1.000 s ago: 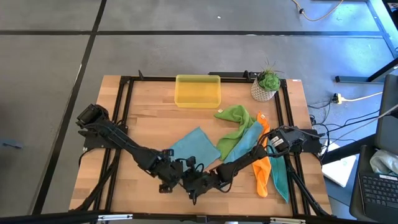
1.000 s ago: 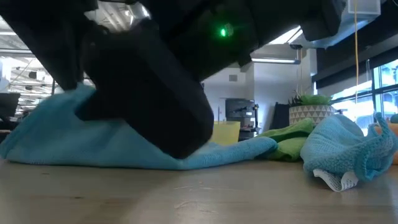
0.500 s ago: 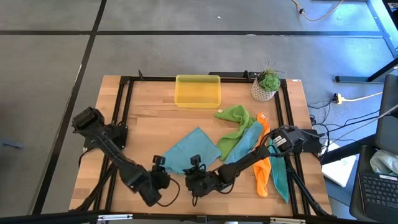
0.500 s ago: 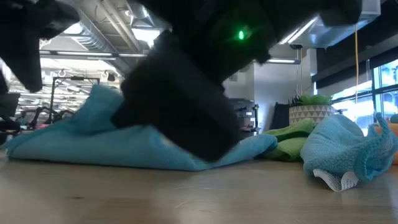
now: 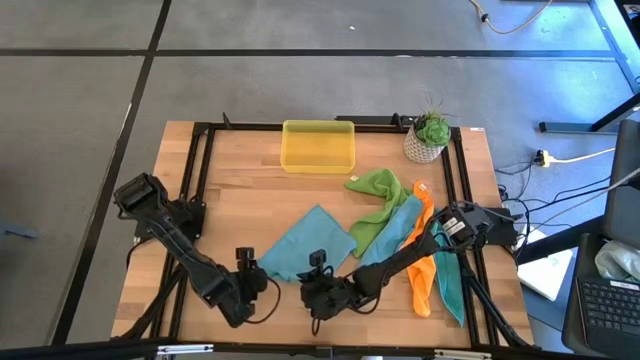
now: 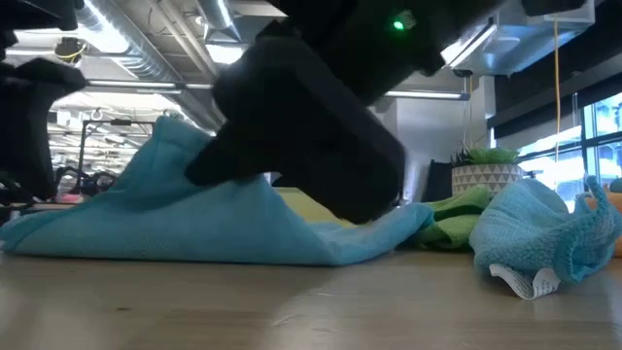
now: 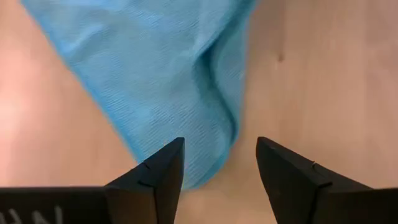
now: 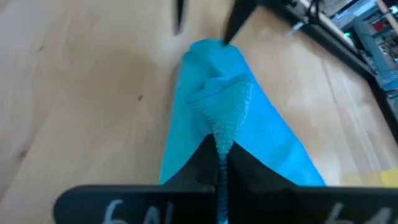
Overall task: Fold microfiber towels
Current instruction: Fold the left blue cloth, then put the blue folded cloth into the yellow bin
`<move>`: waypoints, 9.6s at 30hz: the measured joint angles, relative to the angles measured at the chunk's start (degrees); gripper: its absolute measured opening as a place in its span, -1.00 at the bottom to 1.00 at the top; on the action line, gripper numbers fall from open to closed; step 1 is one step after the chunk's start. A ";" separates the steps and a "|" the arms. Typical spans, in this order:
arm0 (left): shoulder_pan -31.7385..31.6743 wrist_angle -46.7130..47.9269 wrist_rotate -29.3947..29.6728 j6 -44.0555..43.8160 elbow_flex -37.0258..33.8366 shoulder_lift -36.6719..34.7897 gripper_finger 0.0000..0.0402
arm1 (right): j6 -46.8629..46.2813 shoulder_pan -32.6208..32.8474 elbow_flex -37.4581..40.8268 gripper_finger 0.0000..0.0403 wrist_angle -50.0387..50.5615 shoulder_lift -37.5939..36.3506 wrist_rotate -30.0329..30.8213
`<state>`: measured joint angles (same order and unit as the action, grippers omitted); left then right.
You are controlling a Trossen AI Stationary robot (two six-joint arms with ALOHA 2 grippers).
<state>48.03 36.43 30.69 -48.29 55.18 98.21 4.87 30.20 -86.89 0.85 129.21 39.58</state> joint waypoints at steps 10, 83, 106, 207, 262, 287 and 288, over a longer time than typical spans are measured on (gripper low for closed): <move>-0.74 -6.83 1.79 0.22 -4.46 0.00 -0.04 | -0.15 0.07 0.00 -0.97 -0.13 0.02 -0.01; -26.19 53.69 31.36 2.93 18.40 -29.50 -1.00 | 39.17 -28.44 -1.60 -0.96 5.44 -25.73 -13.14; -2.68 9.82 -5.41 -10.61 8.57 -9.30 -1.00 | 17.35 -8.78 20.37 -0.98 -5.84 -23.32 -27.74; 2.91 -1.09 20.89 -15.56 -1.18 -4.00 -0.61 | -8.96 -10.65 -3.97 0.04 26.90 -0.57 -32.61; 7.95 -1.13 19.68 -21.01 -1.18 -4.02 -0.61 | 25.33 -56.16 -37.72 -0.65 58.29 13.30 -40.08; 8.54 -1.41 19.70 -23.17 -1.18 -4.02 -0.61 | 20.38 -57.44 -47.62 0.11 70.51 9.33 -34.94; 8.52 -1.41 19.69 -23.16 -1.18 -4.02 -0.61 | 20.34 -58.06 -47.42 0.09 71.02 9.41 -33.89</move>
<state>56.55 35.02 50.38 -71.45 54.00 94.19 25.21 -27.85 -134.31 71.87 138.62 5.69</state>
